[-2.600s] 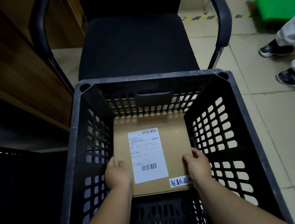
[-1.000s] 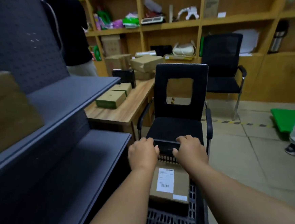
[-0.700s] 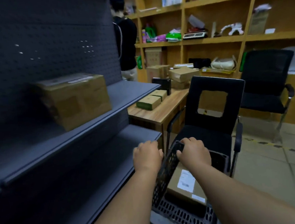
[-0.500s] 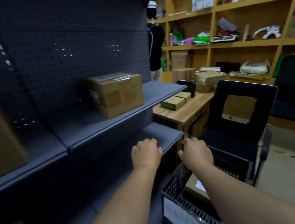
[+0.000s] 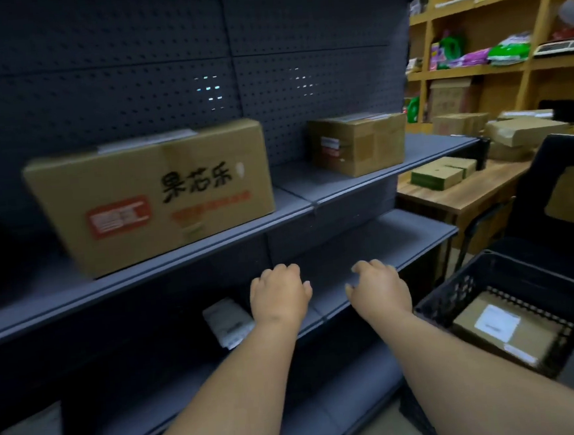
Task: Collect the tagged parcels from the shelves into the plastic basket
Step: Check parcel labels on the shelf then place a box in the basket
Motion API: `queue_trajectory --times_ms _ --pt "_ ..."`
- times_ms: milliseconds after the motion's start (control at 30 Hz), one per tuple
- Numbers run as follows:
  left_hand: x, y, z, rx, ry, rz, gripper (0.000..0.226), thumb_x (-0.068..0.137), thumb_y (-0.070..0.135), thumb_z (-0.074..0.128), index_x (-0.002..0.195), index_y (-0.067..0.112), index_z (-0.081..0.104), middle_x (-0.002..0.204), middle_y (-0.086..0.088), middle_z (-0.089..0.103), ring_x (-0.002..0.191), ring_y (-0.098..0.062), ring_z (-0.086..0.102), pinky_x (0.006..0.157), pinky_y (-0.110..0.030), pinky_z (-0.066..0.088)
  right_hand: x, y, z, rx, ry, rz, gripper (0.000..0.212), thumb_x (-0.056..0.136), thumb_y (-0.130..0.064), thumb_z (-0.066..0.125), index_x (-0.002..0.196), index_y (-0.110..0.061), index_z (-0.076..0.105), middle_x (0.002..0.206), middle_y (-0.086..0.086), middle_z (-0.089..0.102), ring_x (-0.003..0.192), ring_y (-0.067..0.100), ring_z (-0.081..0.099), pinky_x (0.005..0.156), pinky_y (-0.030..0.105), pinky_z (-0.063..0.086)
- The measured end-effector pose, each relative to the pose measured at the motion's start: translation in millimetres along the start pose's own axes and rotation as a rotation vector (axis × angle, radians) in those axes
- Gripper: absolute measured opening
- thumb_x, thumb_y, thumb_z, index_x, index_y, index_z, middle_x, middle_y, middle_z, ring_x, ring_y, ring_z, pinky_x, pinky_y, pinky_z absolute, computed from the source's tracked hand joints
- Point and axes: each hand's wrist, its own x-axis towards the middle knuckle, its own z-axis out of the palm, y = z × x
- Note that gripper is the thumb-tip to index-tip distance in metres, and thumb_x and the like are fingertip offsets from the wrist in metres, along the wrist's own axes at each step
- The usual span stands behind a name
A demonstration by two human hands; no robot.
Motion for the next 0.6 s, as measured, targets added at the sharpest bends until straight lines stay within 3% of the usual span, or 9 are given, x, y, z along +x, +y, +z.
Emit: queue_trajectory --times_ms 600 --pt "-230 -245 -126 0.181 0.146 -0.571 0.034 0.096 0.041 0.044 0.118 0.019 0.058 0.112 -0.001 0.06 0.106 -0.022 0.055 0.087 -0.034 0.042 -192 -258 43 0.155 -0.197 -0.524 0.04 0.094 -0.033 0.05 0.133 -0.021 0.05 0.129 0.0 0.052 0.122 0.023 0.044 0.09 0.035 0.044"
